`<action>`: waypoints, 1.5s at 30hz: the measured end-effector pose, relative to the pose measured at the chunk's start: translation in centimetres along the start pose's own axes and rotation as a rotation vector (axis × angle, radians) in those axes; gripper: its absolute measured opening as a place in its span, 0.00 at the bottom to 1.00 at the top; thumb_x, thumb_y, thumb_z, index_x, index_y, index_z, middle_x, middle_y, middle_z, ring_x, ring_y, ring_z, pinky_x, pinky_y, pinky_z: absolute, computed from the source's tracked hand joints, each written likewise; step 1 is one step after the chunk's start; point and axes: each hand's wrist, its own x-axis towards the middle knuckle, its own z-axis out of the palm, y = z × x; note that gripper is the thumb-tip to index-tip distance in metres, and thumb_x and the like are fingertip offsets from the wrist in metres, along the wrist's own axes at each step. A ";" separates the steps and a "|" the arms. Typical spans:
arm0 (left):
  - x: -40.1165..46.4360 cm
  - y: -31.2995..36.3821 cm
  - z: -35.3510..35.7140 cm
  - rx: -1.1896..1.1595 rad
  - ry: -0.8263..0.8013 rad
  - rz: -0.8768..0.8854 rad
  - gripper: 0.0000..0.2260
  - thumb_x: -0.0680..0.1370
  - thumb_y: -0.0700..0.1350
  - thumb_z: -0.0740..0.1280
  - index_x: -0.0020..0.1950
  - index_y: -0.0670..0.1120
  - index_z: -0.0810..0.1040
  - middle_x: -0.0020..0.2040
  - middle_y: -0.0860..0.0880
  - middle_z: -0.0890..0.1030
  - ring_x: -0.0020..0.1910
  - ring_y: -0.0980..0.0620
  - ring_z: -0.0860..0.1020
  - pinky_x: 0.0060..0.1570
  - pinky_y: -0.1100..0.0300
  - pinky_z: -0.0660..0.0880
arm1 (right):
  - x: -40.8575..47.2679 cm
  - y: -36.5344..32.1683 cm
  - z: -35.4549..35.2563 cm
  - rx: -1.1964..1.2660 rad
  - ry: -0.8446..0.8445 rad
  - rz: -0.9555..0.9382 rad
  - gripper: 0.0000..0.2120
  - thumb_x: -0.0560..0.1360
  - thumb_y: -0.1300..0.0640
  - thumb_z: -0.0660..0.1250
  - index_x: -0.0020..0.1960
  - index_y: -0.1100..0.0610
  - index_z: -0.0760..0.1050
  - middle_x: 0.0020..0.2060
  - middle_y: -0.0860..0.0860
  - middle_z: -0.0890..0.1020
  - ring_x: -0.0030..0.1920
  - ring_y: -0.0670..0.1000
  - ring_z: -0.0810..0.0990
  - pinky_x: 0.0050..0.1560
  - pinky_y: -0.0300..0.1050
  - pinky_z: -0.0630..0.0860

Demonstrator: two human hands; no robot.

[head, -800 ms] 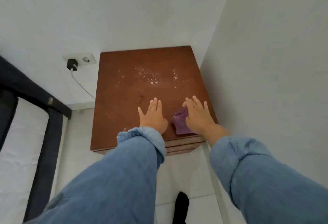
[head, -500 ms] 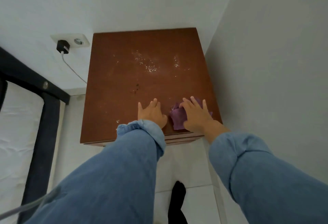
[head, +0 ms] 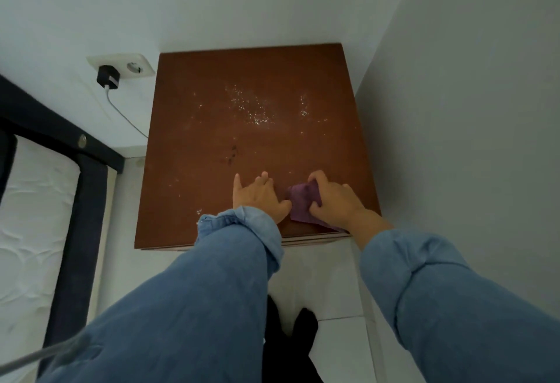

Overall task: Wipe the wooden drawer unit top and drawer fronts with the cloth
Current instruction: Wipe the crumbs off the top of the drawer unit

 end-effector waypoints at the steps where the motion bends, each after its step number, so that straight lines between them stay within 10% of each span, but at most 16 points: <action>1: 0.2 -0.1 -0.4 0.005 -0.002 0.003 0.29 0.76 0.60 0.54 0.72 0.46 0.67 0.76 0.48 0.64 0.70 0.50 0.69 0.74 0.42 0.43 | 0.3 -0.3 -0.9 0.181 -0.014 0.094 0.23 0.72 0.57 0.66 0.64 0.54 0.63 0.55 0.57 0.79 0.53 0.58 0.78 0.53 0.49 0.71; 7: 1.9 0.3 -4.2 0.098 0.141 -0.022 0.20 0.79 0.53 0.52 0.33 0.46 0.72 0.40 0.48 0.81 0.39 0.49 0.76 0.64 0.49 0.60 | 1.9 -0.4 -6.3 1.288 -0.039 0.621 0.27 0.70 0.60 0.73 0.67 0.62 0.69 0.54 0.60 0.80 0.47 0.57 0.80 0.40 0.49 0.78; 13: 7.1 1.9 -8.1 -0.067 0.205 0.022 0.14 0.79 0.48 0.55 0.54 0.44 0.77 0.56 0.46 0.79 0.52 0.46 0.78 0.64 0.48 0.62 | 5.8 1.4 -9.9 1.702 -0.074 0.567 0.20 0.74 0.60 0.68 0.65 0.60 0.70 0.51 0.59 0.81 0.48 0.57 0.81 0.43 0.52 0.83; 18: 12.9 1.9 -10.5 -0.107 0.095 0.005 0.25 0.80 0.49 0.56 0.76 0.43 0.60 0.78 0.47 0.56 0.77 0.48 0.56 0.74 0.41 0.47 | 13.1 2.4 -14.2 1.573 -0.018 0.600 0.15 0.77 0.57 0.64 0.61 0.59 0.71 0.46 0.56 0.81 0.44 0.55 0.81 0.35 0.48 0.82; 25: 17.4 1.9 -9.7 -0.029 0.120 -0.014 0.31 0.78 0.57 0.53 0.78 0.45 0.53 0.80 0.47 0.50 0.77 0.50 0.55 0.75 0.43 0.41 | 26.0 5.0 -18.9 0.709 0.460 0.304 0.26 0.75 0.60 0.63 0.71 0.57 0.60 0.63 0.59 0.75 0.61 0.59 0.76 0.61 0.52 0.74; 34: 17.4 1.8 -8.9 -0.037 0.185 -0.015 0.33 0.76 0.58 0.54 0.79 0.47 0.52 0.80 0.49 0.49 0.78 0.53 0.51 0.75 0.45 0.36 | 32.5 5.4 -13.8 0.263 0.629 0.132 0.21 0.74 0.61 0.58 0.67 0.55 0.70 0.61 0.53 0.78 0.59 0.57 0.77 0.62 0.50 0.72; 40: 17.7 1.6 -8.6 -0.033 0.197 -0.020 0.33 0.75 0.58 0.54 0.78 0.47 0.53 0.80 0.49 0.50 0.78 0.53 0.52 0.75 0.44 0.37 | 30.4 6.0 -14.2 0.219 0.349 -0.007 0.26 0.75 0.65 0.57 0.71 0.50 0.68 0.74 0.51 0.66 0.74 0.51 0.62 0.75 0.44 0.49; 45: 17.5 1.9 -8.5 -0.014 0.186 -0.020 0.33 0.77 0.60 0.53 0.78 0.47 0.52 0.80 0.49 0.49 0.78 0.52 0.51 0.74 0.41 0.38 | 24.9 6.1 -11.8 0.292 0.281 0.012 0.24 0.74 0.61 0.57 0.68 0.46 0.72 0.73 0.50 0.67 0.74 0.56 0.61 0.74 0.43 0.49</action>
